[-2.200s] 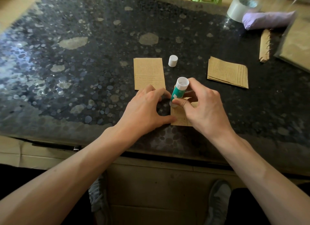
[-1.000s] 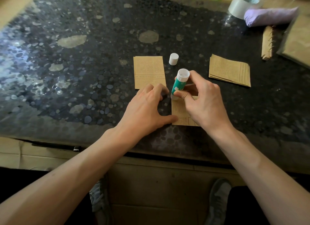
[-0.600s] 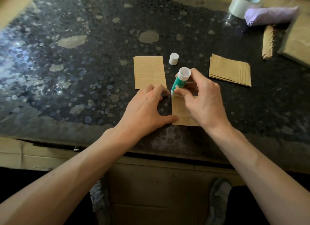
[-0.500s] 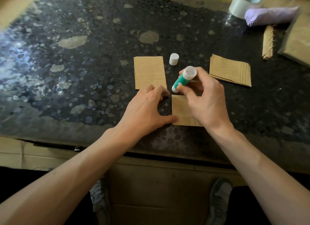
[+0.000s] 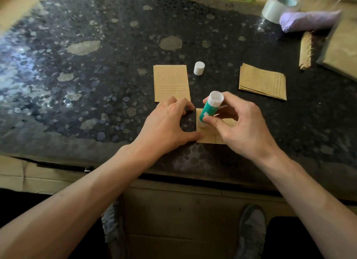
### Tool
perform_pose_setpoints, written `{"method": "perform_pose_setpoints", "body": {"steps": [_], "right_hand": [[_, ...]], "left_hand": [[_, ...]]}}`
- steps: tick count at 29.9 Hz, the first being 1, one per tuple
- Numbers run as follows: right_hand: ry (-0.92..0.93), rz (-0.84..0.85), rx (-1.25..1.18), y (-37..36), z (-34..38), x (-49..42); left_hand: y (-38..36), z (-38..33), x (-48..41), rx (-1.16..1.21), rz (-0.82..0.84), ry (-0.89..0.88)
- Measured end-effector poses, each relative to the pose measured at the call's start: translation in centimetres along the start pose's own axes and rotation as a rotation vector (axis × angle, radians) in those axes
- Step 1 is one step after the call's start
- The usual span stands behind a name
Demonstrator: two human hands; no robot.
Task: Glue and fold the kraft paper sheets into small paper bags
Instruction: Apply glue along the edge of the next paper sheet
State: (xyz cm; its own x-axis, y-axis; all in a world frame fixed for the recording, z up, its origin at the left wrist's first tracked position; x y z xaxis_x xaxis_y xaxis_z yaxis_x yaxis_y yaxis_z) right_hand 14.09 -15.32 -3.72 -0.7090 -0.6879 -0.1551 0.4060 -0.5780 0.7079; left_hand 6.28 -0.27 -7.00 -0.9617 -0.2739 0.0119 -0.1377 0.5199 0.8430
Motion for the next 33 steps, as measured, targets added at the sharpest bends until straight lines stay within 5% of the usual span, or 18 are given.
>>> {"method": "perform_pose_setpoints", "body": {"steps": [7,33], "right_hand": [[0.013,0.113,0.036,-0.02,0.36,0.08],[0.025,0.05,0.063,-0.2,0.35,0.21]], "left_hand": [[0.02,0.04,0.08,0.007,-0.017,-0.002],[0.03,-0.07,0.15,0.017,-0.024,-0.005]]}}
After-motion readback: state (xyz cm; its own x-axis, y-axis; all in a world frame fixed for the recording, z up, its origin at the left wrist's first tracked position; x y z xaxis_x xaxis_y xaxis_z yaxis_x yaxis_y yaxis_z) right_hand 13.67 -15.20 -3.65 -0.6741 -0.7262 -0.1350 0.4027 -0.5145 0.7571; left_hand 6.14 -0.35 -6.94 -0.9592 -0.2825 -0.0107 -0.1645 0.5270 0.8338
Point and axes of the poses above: each hand's wrist, its own x-axis away from the middle knuckle, its own y-axis out of the back of the hand, z = x × y, the point moved 6 cm from there along -x, towards the middle knuckle
